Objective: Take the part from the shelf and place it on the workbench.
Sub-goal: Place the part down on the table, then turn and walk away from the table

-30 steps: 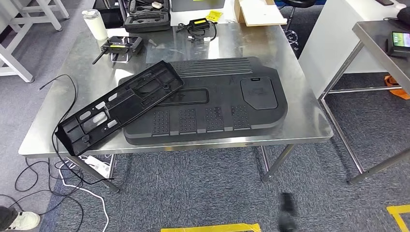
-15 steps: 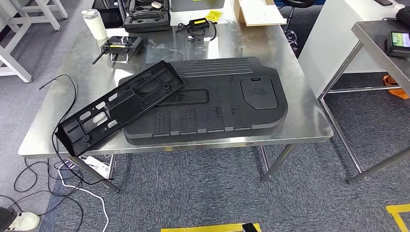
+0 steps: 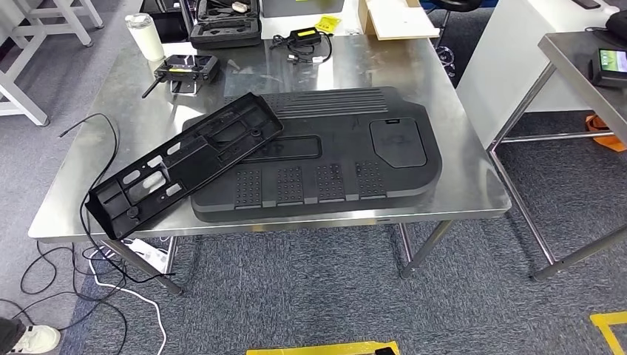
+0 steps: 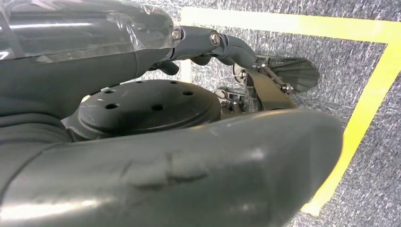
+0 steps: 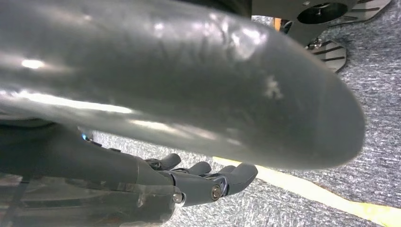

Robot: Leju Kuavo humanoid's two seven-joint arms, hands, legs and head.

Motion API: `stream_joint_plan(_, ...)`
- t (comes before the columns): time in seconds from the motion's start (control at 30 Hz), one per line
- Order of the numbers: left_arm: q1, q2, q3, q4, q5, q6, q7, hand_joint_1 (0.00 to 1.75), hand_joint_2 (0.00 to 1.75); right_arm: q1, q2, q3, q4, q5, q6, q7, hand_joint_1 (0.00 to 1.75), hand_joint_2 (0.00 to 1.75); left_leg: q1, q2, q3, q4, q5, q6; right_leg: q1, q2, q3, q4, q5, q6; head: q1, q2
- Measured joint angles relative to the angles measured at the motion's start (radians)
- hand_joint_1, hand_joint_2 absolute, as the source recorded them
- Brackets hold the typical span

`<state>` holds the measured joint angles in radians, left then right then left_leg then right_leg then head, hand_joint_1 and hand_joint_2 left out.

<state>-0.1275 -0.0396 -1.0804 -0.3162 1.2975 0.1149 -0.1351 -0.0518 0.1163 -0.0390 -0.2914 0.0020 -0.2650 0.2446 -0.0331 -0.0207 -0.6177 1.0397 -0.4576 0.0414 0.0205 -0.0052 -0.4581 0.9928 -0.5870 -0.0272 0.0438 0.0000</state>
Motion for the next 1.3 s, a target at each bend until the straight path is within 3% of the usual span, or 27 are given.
stream_joint_plan(0.07, -0.001, 0.001, -0.005, -0.005, 0.001, 0.001, -0.001, 0.0, 0.0, -0.002, -0.002, 0.007, 0.005, -0.01, -0.008, -0.005, 0.0, 0.0, 0.007, 0.005, 0.012, -0.02, 0.004, 0.002, 0.001, 0.002, 0.001, 0.013, -0.011, 0.007, 0.001, 0.0)
stream_joint_plan(0.1, -0.002, 0.002, -0.007, -0.007, 0.001, 0.001, -0.001, 0.0, 0.0, -0.004, -0.003, 0.01, 0.008, -0.014, -0.011, -0.006, 0.0, 0.0, 0.013, 0.008, 0.019, -0.03, 0.007, 0.003, 0.001, 0.003, -0.012, 0.044, -0.029, 0.013, 0.004, 0.0)
stream_joint_plan(0.2, -0.006, 0.002, -0.015, -0.011, 0.008, 0.004, -0.002, 0.0, 0.0, -0.006, -0.006, 0.018, 0.02, -0.035, -0.02, -0.014, 0.0, 0.0, 0.023, 0.017, 0.027, -0.039, 0.006, 0.003, -0.016, 0.004, -0.116, 0.228, -0.105, 0.035, 0.013, 0.0)
stream_joint_plan(0.23, -0.006, 0.002, -0.019, -0.012, 0.01, 0.005, -0.002, 0.0, 0.0, -0.005, -0.007, 0.019, 0.023, -0.045, -0.022, -0.016, 0.0, 0.0, 0.026, 0.02, 0.028, -0.038, 0.004, 0.001, -0.023, 0.004, -0.145, 0.27, -0.11, 0.041, 0.014, 0.0)
stream_joint_plan(0.27, -0.006, 0.002, -0.022, -0.013, 0.013, 0.006, -0.001, 0.0, 0.0, -0.004, -0.008, 0.019, 0.025, -0.057, -0.024, -0.019, 0.0, 0.0, 0.029, 0.021, 0.029, -0.036, 0.001, -0.003, -0.03, 0.004, -0.157, 0.274, -0.094, 0.048, 0.014, 0.0)
stream_joint_plan(0.3, -0.006, 0.003, -0.025, -0.013, 0.014, 0.007, -0.001, 0.0, 0.0, -0.003, -0.009, 0.02, 0.027, -0.07, -0.025, -0.022, 0.0, 0.0, 0.033, 0.022, 0.031, -0.033, -0.002, -0.008, -0.037, 0.003, -0.151, 0.24, -0.058, 0.055, 0.015, 0.0)
stream_joint_plan(0.37, -0.005, 0.004, -0.03, -0.014, 0.017, 0.007, -0.002, 0.0, 0.0, -0.002, -0.01, 0.019, 0.032, -0.095, -0.026, -0.032, 0.0, 0.0, 0.04, 0.024, 0.035, -0.023, -0.012, -0.023, -0.045, -0.004, -0.105, 0.111, 0.022, 0.067, 0.018, 0.0)
stream_joint_plan(0.43, -0.006, 0.007, -0.034, -0.016, 0.02, 0.008, -0.003, 0.0, 0.0, -0.005, -0.009, 0.019, 0.037, -0.116, -0.03, -0.047, 0.0, 0.0, 0.04, 0.026, 0.036, -0.013, -0.02, -0.038, -0.046, -0.005, -0.078, 0.036, 0.054, 0.063, 0.022, 0.0)
stream_joint_plan(0.57, -0.007, 0.009, -0.041, -0.017, 0.02, 0.008, -0.004, 0.0, 0.0, -0.006, -0.008, 0.019, 0.043, -0.146, -0.039, -0.073, 0.0, 0.0, 0.042, 0.029, 0.039, -0.003, -0.03, -0.062, -0.042, 0.006, -0.078, 0.03, 0.057, 0.033, 0.01, 0.0)
stream_joint_plan(0.63, -0.009, 0.01, -0.046, -0.017, 0.02, 0.008, -0.005, 0.0, 0.0, -0.007, -0.007, 0.019, 0.044, -0.163, -0.044, -0.09, 0.0, 0.0, 0.044, 0.028, 0.011, 0.07, -0.079, -0.072, -0.044, 0.01, -0.078, 0.028, 0.061, 0.022, 0.003, 0.0)
stream_joint_plan(0.7, -0.01, 0.011, -0.052, -0.018, 0.02, 0.008, -0.005, 0.0, 0.0, -0.007, -0.007, 0.019, 0.046, -0.178, -0.051, -0.107, 0.0, 0.0, 0.044, 0.028, -0.046, 0.203, -0.144, -0.076, -0.041, 0.015, -0.079, 0.028, 0.06, 0.017, -0.004, 0.0)
stream_joint_plan(0.73, -0.01, 0.011, -0.054, -0.018, 0.021, 0.008, -0.005, 0.0, 0.0, -0.007, -0.006, 0.019, 0.047, -0.183, -0.054, -0.112, 0.0, 0.0, 0.044, 0.028, -0.069, 0.255, -0.16, -0.076, -0.039, 0.02, -0.078, 0.028, 0.059, 0.015, -0.005, 0.0)
stream_joint_plan(0.77, -0.01, 0.012, -0.055, -0.018, 0.021, 0.009, -0.005, 0.0, 0.0, -0.007, -0.006, 0.019, 0.048, -0.187, -0.056, -0.116, 0.0, 0.0, 0.044, 0.027, -0.078, 0.274, -0.157, -0.074, -0.037, 0.027, -0.076, 0.028, 0.058, 0.014, -0.005, 0.0)
stream_joint_plan(0.8, -0.01, 0.012, -0.056, -0.018, 0.021, 0.009, -0.005, 0.0, 0.0, -0.007, -0.006, 0.019, 0.049, -0.188, -0.057, -0.117, 0.0, 0.0, 0.043, 0.026, -0.068, 0.252, -0.134, -0.07, -0.036, 0.035, -0.074, 0.029, 0.057, 0.014, -0.005, 0.0)
stream_joint_plan(0.83, -0.01, 0.012, -0.056, -0.018, 0.021, 0.009, -0.004, 0.0, 0.0, -0.007, -0.006, 0.019, 0.05, -0.189, -0.057, -0.119, 0.0, 0.0, 0.042, 0.021, -0.041, 0.193, -0.096, -0.064, -0.035, 0.044, -0.07, 0.029, 0.055, 0.014, -0.005, 0.0)
stream_joint_plan(0.9, -0.01, 0.014, -0.057, -0.018, 0.021, 0.009, -0.004, 0.0, 0.0, -0.009, -0.004, 0.019, 0.05, -0.19, -0.057, -0.12, 0.0, 0.0, 0.041, -0.013, 0.019, 0.06, -0.038, -0.051, -0.034, 0.06, -0.067, 0.029, 0.051, 0.017, -0.004, 0.0)
stream_joint_plan(0.97, -0.011, 0.017, -0.058, -0.018, 0.021, 0.01, -0.004, 0.0, 0.0, -0.011, 0.0, 0.019, 0.052, -0.19, -0.058, -0.12, 0.0, 0.0, 0.038, -0.038, 0.043, -0.001, -0.028, -0.044, -0.039, 0.076, -0.073, 0.03, 0.051, 0.027, -0.005, 0.0)
stream_joint_plan(1.03, -0.011, 0.017, -0.058, -0.019, 0.021, 0.01, -0.004, 0.0, 0.0, -0.012, 0.002, 0.019, 0.054, -0.192, -0.059, -0.122, 0.0, 0.0, 0.036, -0.028, 0.045, -0.013, -0.03, -0.04, -0.043, 0.088, -0.078, 0.027, 0.052, 0.041, -0.007, 0.0)
stream_joint_plan(1.1, -0.012, 0.018, -0.058, -0.02, 0.022, 0.008, -0.006, 0.0, 0.0, -0.012, 0.002, 0.019, 0.055, -0.196, -0.063, -0.125, 0.0, 0.0, 0.041, -0.011, 0.053, -0.029, -0.027, -0.033, -0.041, 0.069, -0.085, 0.048, 0.036, 0.05, -0.004, 0.0)
stream_joint_plan(1.17, -0.012, 0.018, -0.058, -0.022, 0.027, 0.007, -0.007, 0.0, 0.0, -0.015, 0.002, 0.019, 0.056, -0.203, -0.068, -0.131, 0.0, 0.0, 0.043, 0.012, 0.059, -0.038, -0.026, -0.025, -0.039, 0.031, -0.131, 0.144, -0.015, 0.055, 0.007, 0.0)
stream_joint_plan(1.23, -0.01, 0.018, -0.06, -0.024, 0.035, 0.009, -0.008, 0.0, 0.0, -0.018, 0.002, 0.019, 0.058, -0.208, -0.071, -0.135, 0.0, 0.0, 0.041, 0.034, 0.06, -0.036, -0.03, -0.02, -0.039, 0.017, -0.198, 0.268, -0.061, 0.059, 0.014, 0.0)
stream_joint_plan(1.27, -0.01, 0.018, -0.062, -0.024, 0.037, 0.01, -0.008, 0.0, 0.0, -0.016, 0.002, 0.019, 0.058, -0.211, -0.073, -0.137, 0.0, 0.0, 0.04, 0.044, 0.061, -0.035, -0.032, -0.02, -0.039, 0.014, -0.215, 0.294, -0.06, 0.061, 0.015, 0.0)
stream_joint_plan(1.3, -0.01, 0.018, -0.063, -0.024, 0.04, 0.01, -0.009, 0.0, 0.0, -0.015, 0.001, 0.019, 0.059, -0.214, -0.075, -0.138, 0.0, 0.0, 0.039, 0.052, 0.062, -0.034, -0.034, -0.02, -0.039, 0.011, -0.211, 0.282, -0.039, 0.061, 0.016, 0.0)
